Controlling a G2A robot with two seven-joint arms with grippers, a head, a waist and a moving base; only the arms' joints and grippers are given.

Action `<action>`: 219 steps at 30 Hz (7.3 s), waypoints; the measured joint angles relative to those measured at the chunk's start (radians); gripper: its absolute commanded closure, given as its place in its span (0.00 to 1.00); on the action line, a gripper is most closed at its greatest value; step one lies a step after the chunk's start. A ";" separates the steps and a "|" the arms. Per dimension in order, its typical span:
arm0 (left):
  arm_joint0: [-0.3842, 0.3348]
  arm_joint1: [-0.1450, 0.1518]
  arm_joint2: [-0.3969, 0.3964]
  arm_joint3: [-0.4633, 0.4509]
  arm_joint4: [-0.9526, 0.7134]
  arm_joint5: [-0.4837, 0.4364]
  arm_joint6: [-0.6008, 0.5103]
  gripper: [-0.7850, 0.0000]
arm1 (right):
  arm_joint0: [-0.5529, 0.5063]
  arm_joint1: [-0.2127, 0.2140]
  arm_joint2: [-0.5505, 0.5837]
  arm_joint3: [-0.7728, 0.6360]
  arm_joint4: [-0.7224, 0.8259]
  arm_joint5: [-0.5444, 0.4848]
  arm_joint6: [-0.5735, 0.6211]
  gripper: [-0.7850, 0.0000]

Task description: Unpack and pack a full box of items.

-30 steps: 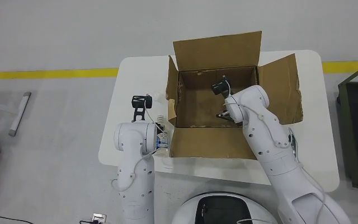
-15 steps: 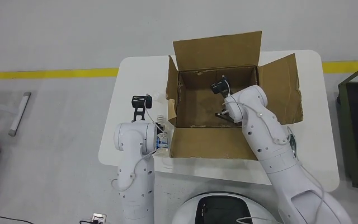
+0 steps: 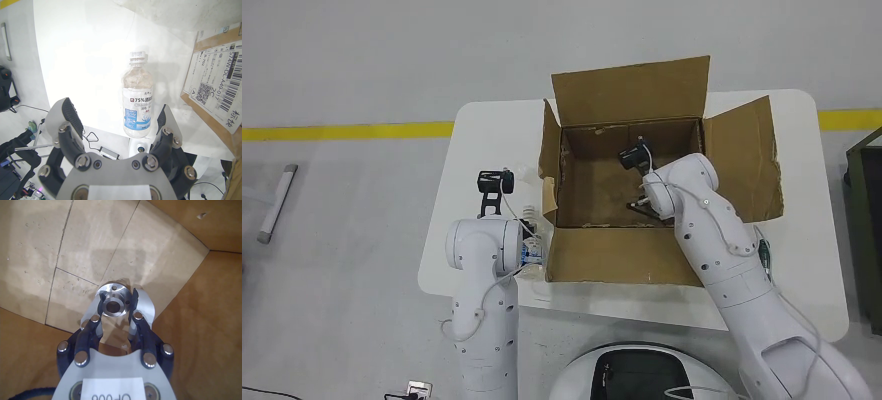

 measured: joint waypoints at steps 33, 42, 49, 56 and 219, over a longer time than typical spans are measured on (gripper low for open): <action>0.000 0.000 0.000 0.000 0.000 0.000 0.000 0.00 | 0.047 0.072 0.435 -0.734 -0.181 -0.021 0.148 1.00; 0.000 0.000 0.000 0.000 0.000 0.000 0.000 0.00 | -0.094 0.077 0.621 -0.808 -0.254 -0.091 0.148 1.00; 0.000 0.000 0.000 0.000 0.000 0.000 0.000 0.00 | -0.264 0.052 0.746 -0.817 -0.251 -0.126 0.148 1.00; 0.000 0.000 0.000 0.000 0.000 0.000 0.000 0.00 | -0.432 0.013 0.786 -0.866 -0.186 -0.107 0.148 1.00; 0.104 0.114 -0.084 0.040 -0.351 0.014 0.104 1.00 | -0.400 0.105 0.749 -0.757 0.555 0.156 -0.612 0.00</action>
